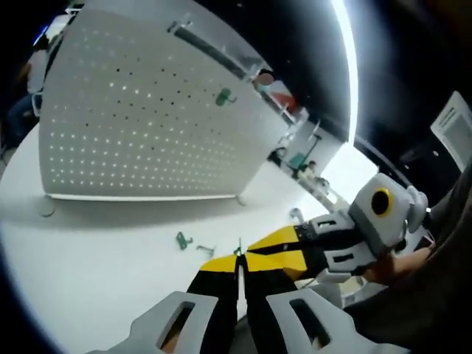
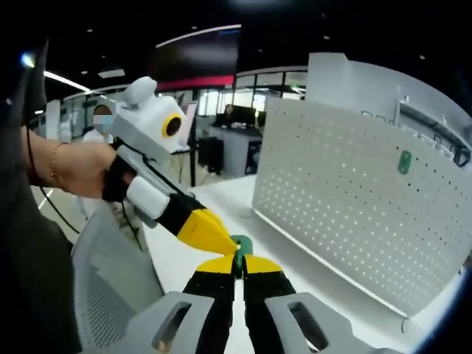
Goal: Insert the hook assembly into the mounting plate slot until the hook locks in place.
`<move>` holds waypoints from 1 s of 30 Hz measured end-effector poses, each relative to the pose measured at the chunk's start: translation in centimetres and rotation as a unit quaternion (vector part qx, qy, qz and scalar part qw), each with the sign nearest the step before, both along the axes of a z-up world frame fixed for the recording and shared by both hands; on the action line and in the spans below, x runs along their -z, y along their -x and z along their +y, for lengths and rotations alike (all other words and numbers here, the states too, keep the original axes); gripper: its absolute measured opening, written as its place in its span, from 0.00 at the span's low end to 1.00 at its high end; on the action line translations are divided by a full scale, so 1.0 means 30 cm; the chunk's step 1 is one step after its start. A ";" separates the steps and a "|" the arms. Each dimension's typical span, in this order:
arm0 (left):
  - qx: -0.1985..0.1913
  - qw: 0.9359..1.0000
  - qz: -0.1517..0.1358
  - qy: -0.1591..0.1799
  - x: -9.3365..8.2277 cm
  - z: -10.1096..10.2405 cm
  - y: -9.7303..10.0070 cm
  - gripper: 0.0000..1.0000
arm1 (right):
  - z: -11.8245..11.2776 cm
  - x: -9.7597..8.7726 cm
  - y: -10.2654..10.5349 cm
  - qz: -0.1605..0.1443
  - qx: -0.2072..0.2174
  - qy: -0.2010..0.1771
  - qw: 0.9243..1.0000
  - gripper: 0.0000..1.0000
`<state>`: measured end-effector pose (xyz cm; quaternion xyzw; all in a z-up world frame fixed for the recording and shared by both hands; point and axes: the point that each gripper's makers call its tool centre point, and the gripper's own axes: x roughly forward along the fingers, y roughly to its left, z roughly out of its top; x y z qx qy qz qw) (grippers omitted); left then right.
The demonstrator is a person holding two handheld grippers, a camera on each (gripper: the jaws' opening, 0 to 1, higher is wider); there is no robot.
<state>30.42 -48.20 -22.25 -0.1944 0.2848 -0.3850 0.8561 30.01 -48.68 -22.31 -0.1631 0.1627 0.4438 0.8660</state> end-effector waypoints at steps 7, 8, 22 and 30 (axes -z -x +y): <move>0.000 1.000 -0.001 -0.003 -0.001 -0.002 -0.006 0.01 | 0.001 -0.016 -0.007 -0.003 0.002 -0.011 1.000 0.01; 0.000 1.000 -0.001 -0.004 0.000 -0.002 -0.005 0.01 | 0.001 -0.015 -0.007 0.001 0.002 -0.013 1.000 0.01; 0.019 0.997 -0.067 -0.023 0.006 -0.014 0.005 0.03 | -0.013 -0.004 -0.009 0.029 0.015 -0.021 0.999 0.00; -0.012 0.993 -0.110 -0.044 -0.012 0.029 -0.035 0.37 | -0.028 -0.003 -0.018 0.032 0.024 -0.025 0.999 0.00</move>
